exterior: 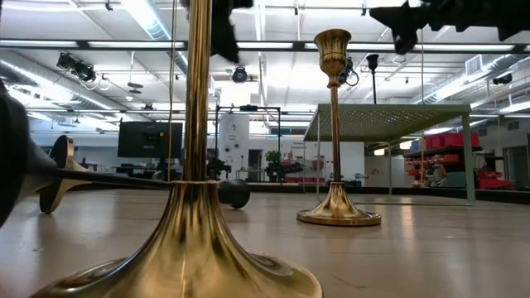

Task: Pick & Place candle stick holders
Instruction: Put the left light brown candle holder on the shelf

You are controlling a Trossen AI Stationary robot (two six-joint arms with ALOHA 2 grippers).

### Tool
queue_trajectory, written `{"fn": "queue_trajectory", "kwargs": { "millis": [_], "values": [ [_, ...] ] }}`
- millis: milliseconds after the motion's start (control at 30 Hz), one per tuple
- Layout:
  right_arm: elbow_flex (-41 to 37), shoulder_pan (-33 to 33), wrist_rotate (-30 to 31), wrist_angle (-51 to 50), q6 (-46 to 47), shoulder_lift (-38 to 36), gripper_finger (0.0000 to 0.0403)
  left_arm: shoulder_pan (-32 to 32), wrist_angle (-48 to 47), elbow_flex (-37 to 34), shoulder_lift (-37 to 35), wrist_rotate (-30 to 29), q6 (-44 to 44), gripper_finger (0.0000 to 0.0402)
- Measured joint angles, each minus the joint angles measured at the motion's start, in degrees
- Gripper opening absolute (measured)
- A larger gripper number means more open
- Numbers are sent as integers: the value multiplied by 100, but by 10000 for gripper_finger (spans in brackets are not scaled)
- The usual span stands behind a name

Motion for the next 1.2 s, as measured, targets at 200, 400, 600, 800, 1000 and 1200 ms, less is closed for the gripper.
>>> {"fn": "queue_trajectory", "kwargs": {
  "millis": [200, 400, 600, 800, 1000, 1200],
  "values": [
    [-1, 418, 437, 184, 24, 355, 212, -250, 115, -997, -458, -177, -1216, 140],
    [-1, 736, 814, 355, 38, 577, 212, -698, 111, -1701, -436, -190, -2395, 140],
    [-2, 949, 1158, 377, 38, 675, 212, -968, 220, -2200, -395, -342, -3605, 140],
    [-3, 1059, 1245, 437, 38, 729, 212, -1175, 467, -2521, -240, -336, -4497, 140],
    [-3, 1110, 1416, 450, 18, 729, 212, -1386, 805, -2597, 129, -134, -4906, 140],
    [-3, 1110, 1416, 457, 18, 729, 212, -1535, 899, -2595, 555, -109, -5109, 140]
  ]
}}
